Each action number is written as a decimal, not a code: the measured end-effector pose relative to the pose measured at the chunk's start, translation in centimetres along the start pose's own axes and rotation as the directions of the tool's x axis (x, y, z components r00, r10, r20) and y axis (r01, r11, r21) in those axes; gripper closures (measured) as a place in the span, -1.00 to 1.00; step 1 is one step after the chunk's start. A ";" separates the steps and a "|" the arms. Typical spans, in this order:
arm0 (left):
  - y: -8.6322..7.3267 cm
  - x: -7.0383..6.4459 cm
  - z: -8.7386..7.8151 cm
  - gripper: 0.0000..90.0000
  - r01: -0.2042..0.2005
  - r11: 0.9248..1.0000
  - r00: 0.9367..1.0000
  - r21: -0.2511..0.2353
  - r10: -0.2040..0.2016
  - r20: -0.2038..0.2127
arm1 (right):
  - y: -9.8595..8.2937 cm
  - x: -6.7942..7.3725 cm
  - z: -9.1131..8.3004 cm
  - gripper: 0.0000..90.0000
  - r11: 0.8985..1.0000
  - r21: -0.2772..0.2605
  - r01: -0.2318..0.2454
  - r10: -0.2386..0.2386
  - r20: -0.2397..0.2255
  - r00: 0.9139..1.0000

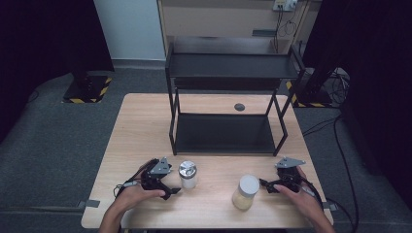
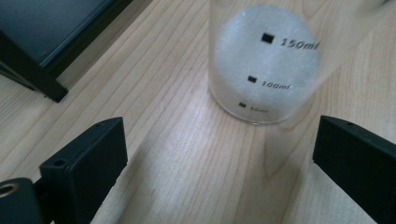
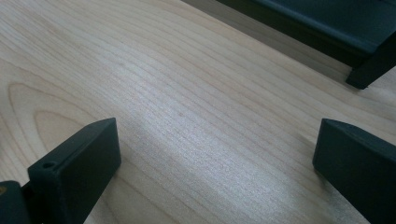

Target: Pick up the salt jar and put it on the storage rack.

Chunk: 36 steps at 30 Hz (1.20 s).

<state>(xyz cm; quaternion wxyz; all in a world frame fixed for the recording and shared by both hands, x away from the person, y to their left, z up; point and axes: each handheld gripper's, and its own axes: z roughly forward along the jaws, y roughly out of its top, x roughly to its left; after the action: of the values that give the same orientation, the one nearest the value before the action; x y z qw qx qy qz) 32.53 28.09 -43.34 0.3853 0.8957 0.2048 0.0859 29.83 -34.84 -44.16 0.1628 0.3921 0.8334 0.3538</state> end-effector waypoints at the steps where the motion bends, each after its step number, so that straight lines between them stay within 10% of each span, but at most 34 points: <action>1: 0.2 -0.1 0.0 -0.96 -0.010 1.000 1.000 0.001 0.010 0.005 | 0.0 0.0 0.0 -0.97 1.000 0.000 0.000 0.000 0.000 1.000; 36: 1.9 -1.0 1.2 -0.91 -0.039 0.998 0.998 -0.043 0.041 0.048 | 0.0 0.0 0.0 -0.97 1.000 0.000 -0.001 0.001 0.000 1.000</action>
<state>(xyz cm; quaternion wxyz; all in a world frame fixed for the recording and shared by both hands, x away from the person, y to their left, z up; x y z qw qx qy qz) 32.55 25.70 -42.73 0.4070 0.8931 0.1757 0.0761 29.82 -34.84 -44.17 0.1626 0.3923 0.8333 0.3540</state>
